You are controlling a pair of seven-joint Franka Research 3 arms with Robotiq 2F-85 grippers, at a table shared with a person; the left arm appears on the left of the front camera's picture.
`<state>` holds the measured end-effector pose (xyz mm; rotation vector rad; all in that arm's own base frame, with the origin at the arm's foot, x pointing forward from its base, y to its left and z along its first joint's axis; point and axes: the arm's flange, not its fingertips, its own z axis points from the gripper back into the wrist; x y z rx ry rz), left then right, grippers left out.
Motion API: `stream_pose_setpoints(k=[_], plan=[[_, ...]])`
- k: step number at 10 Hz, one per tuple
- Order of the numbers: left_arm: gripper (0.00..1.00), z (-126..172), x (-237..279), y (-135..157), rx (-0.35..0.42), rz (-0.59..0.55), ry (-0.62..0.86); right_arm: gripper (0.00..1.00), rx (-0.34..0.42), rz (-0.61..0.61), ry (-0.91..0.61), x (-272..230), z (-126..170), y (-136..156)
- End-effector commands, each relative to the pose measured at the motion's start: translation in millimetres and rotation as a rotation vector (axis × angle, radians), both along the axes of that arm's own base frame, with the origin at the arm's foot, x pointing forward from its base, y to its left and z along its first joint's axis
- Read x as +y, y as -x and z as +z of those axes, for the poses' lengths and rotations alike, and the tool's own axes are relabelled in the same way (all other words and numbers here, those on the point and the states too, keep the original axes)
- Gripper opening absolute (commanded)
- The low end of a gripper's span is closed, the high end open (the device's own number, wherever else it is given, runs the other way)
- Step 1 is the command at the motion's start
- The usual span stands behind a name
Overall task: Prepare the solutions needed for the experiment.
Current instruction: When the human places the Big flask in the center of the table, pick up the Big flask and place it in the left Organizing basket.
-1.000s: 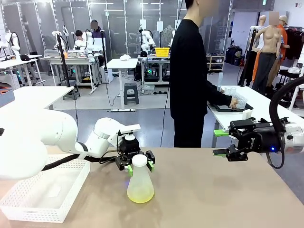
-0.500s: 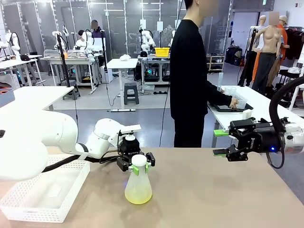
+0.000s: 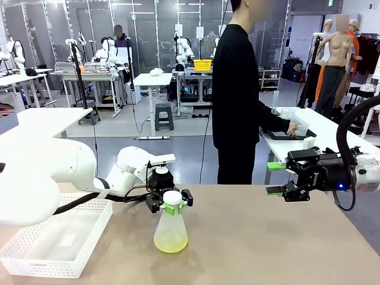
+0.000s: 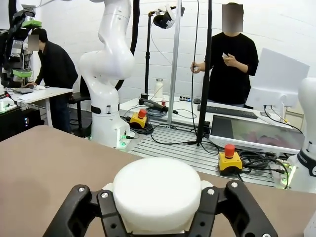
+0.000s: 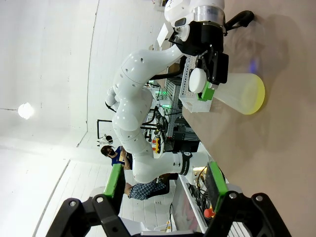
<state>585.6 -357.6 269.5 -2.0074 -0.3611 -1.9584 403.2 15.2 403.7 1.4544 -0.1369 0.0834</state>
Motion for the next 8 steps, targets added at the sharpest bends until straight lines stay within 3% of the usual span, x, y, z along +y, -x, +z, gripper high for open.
stream_pose_setpoints(k=[1,4,8], plan=[[0.00,24.6,-0.6,-14.2,-0.020,0.015,-0.028,0.83,-0.016,0.003,-0.004,0.2,-1.2,0.7],[0.00,76.0,7.7,-20.6,-0.113,0.052,-0.042,0.83,-0.016,0.003,-0.004,0.2,-1.2,0.7],[0.00,146.7,73.5,-18.4,-0.103,0.142,0.033,0.83,-0.016,0.003,-0.004,0.2,-1.2,0.7]])
